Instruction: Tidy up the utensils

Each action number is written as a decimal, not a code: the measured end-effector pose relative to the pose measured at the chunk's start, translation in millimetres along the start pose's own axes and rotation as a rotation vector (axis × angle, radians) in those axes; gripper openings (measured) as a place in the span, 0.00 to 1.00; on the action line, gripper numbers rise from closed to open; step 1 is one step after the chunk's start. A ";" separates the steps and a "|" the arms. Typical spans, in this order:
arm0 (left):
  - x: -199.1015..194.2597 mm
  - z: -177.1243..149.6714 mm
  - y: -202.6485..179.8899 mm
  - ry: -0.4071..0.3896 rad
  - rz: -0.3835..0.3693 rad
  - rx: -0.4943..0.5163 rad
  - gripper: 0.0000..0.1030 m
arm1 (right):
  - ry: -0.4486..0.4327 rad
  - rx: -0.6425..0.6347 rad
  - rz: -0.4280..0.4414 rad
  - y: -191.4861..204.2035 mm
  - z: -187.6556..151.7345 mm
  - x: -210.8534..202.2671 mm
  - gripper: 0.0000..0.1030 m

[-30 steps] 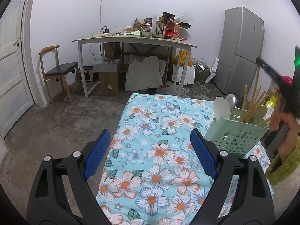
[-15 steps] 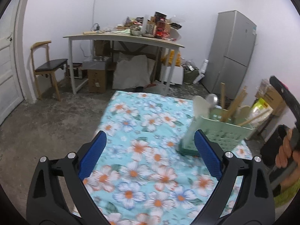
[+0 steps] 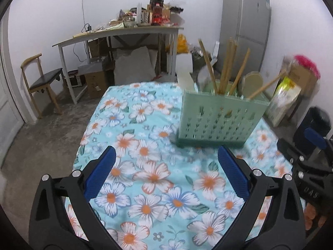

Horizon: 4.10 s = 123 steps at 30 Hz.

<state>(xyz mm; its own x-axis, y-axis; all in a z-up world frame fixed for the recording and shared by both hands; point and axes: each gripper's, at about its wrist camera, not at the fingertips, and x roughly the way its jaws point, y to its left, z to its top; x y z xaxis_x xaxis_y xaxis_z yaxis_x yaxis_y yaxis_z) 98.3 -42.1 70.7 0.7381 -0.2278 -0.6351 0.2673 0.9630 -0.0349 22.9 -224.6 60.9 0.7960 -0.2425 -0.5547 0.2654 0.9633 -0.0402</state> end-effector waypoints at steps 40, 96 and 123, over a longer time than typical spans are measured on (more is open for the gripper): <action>5.4 6.3 18.1 0.030 0.255 -0.086 0.92 | 0.093 0.047 -0.115 -2.7 -4.5 32.5 0.94; 7.2 3.9 21.2 0.046 0.247 -0.086 0.92 | 0.088 0.042 -0.120 -3.9 -3.7 29.0 0.94; 7.6 6.1 22.1 0.051 0.245 -0.086 0.92 | 0.091 0.043 -0.121 -3.7 -3.5 28.7 0.94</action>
<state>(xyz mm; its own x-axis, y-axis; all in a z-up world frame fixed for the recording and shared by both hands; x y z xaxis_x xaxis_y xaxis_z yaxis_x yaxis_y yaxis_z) 113.6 -23.4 69.9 0.7416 0.0192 -0.6705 0.0293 0.9977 0.0610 42.9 -234.7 42.2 0.7046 -0.3429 -0.6213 0.3808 0.9215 -0.0767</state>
